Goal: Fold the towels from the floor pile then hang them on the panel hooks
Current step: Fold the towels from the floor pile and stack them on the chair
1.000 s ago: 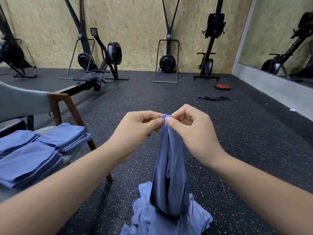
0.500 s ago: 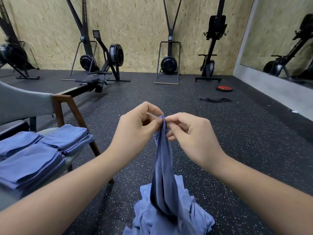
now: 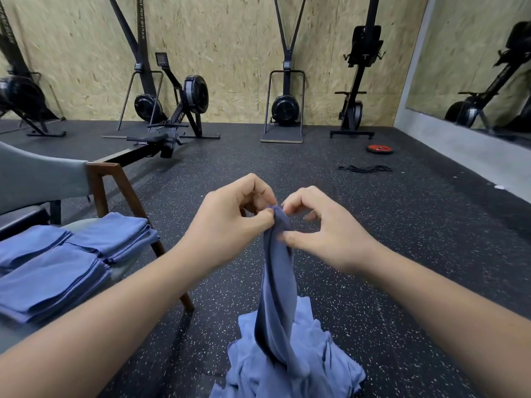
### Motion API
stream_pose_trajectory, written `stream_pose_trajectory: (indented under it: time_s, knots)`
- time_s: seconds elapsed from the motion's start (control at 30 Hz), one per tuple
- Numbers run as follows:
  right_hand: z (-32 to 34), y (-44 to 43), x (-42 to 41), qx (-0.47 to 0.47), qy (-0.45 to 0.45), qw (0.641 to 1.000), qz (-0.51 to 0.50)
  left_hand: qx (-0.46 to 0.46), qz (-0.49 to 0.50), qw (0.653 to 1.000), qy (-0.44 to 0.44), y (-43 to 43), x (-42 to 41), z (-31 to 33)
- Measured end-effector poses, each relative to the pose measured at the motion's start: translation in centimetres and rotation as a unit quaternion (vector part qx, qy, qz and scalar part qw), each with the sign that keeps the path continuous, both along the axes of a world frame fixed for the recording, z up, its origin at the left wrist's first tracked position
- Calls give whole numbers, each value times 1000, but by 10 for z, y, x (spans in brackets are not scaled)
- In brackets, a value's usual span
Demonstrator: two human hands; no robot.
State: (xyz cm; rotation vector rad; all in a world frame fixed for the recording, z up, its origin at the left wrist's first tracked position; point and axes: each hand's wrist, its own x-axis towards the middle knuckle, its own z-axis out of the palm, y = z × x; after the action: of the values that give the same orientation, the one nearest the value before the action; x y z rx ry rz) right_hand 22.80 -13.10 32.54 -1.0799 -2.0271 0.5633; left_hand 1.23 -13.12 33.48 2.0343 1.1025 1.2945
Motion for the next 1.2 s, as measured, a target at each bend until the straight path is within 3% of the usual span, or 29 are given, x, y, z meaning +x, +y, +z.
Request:
stream_pose_trajectory:
  time_s: [0.23, 0.5, 0.63, 0.77, 0.97, 1.2]
  knots:
    - [3, -3, 6, -155, 31, 982, 104, 14, -2, 998, 59, 0, -10, 5]
    - [14, -6, 22, -172, -97, 975, 106, 10, 4, 996, 85, -1, -14, 5]
    - [17, -9, 26, -231, -4, 961, 150, -1, 2, 997, 79, 0, -15, 3]
    - [11, -15, 18, -336, 79, 916, 202, -19, -12, 998, 62, -1, -14, 4]
    - [2, -19, 7, -285, 6, 942, 176, -30, -31, 998, 49, -2, -10, 2]
    - [-11, -19, -13, -221, 104, 961, 130, -39, -31, 999, 7, 1, -7, -3]
